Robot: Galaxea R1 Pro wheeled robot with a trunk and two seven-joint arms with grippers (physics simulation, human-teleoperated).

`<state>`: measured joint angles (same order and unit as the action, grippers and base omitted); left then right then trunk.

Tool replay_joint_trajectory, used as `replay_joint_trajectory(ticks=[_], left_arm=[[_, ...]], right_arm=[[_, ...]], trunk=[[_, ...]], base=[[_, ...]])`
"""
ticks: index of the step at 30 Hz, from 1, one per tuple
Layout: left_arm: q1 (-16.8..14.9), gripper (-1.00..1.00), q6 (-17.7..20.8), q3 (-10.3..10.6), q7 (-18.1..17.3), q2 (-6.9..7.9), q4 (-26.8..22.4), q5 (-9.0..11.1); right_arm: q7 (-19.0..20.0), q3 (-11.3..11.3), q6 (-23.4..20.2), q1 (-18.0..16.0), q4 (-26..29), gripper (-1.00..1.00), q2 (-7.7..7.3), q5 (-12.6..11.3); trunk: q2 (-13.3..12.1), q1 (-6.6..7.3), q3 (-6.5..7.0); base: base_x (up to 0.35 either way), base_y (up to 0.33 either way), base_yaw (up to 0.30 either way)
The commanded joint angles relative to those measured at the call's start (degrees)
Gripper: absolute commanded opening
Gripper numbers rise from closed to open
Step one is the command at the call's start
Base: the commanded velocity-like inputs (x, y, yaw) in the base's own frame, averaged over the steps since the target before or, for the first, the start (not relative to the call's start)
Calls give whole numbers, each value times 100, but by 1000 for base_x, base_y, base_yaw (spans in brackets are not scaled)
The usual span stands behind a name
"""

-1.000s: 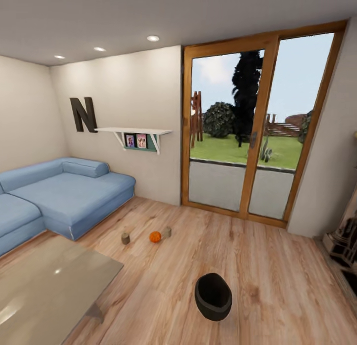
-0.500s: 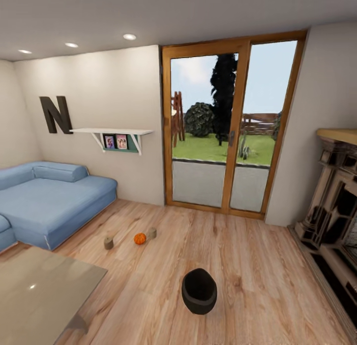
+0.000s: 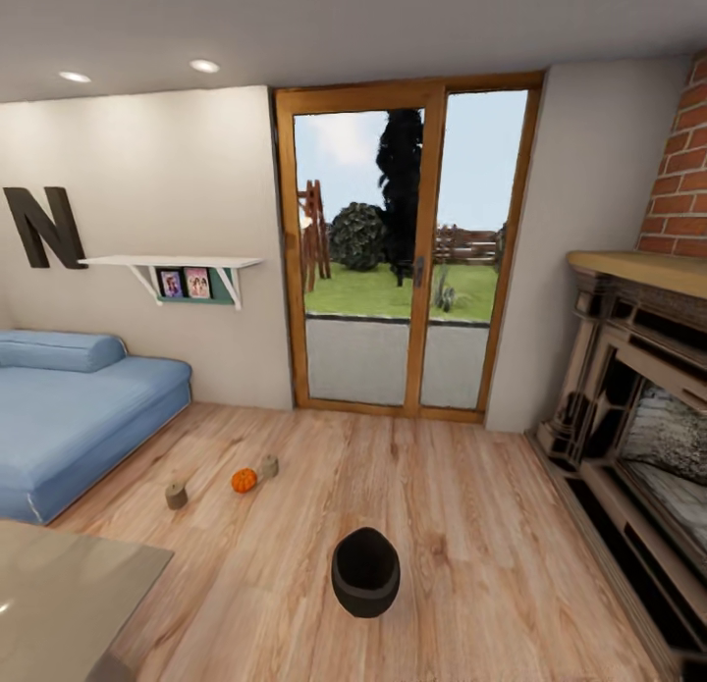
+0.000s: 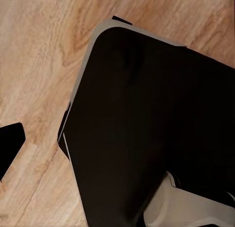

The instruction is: Place each of the two pumpkins and all three candles from the living room inside a cabinet in the living room (use any cabinet), then make sure every cabinet is closed, and position the cauldron so it is next to a table in the living room.

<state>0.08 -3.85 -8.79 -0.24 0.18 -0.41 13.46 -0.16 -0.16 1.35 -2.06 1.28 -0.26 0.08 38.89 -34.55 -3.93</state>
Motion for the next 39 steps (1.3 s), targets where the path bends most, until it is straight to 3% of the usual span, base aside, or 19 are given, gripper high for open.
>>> replay_joint_trajectory(ticks=[1, 39], left_arm=[[1, 100, -13, -43, -3, -1, -4, -2], [1, 100, -12, -43, -3, -1, -6, -2]], right_arm=[[-2, -2, 14, -5, -5, 100, 0, 1], [-2, -2, 14, -8, -5, 100, 0, 1]], trunk=[[7, -2, -8], [7, -2, -8]], base=[[0, 0, -258], [0, 0, -258]])
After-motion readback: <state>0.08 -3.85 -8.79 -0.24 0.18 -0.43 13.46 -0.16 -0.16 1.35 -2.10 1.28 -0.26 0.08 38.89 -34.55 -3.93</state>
